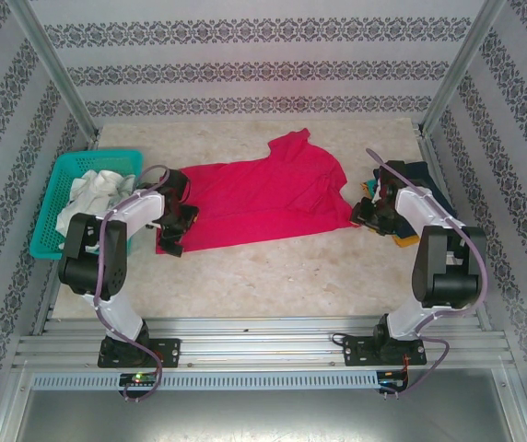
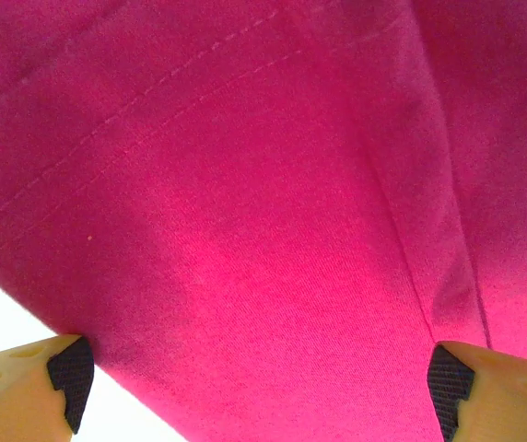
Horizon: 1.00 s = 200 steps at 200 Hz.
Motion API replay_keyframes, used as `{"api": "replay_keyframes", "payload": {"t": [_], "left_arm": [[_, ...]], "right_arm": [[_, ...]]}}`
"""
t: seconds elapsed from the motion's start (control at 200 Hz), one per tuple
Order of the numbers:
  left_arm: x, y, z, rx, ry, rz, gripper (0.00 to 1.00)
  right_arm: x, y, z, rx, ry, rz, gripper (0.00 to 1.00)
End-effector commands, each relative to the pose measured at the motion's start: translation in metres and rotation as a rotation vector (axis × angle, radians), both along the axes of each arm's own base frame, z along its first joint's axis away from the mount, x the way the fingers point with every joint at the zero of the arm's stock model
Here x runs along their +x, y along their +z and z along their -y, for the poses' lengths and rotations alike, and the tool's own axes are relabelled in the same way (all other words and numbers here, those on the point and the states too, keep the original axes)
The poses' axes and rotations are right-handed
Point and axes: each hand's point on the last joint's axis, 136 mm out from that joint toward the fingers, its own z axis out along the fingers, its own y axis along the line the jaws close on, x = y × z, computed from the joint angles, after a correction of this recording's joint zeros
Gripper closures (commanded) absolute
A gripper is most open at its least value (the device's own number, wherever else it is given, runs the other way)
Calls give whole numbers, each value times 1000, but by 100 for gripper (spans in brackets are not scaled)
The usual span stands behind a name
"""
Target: Fold and stack the t-shirts
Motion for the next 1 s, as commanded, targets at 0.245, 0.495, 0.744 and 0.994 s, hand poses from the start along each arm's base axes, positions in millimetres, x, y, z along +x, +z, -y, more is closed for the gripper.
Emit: {"api": "replay_keyframes", "payload": {"t": [0.245,0.495,0.744,0.994], "left_arm": [[-17,-28,-19,2,85,-45,7],[-25,-40,-28,3,113,-80,7],[-31,-49,-31,1,125,-109,8],[-37,-51,-39,9,130,-128,8]], "right_arm": [[33,-20,-3,70,10,-7,67],[33,-16,23,-17,-16,-6,90],[40,-16,38,-83,-1,3,89],[42,-12,54,-183,38,-10,89]]}}
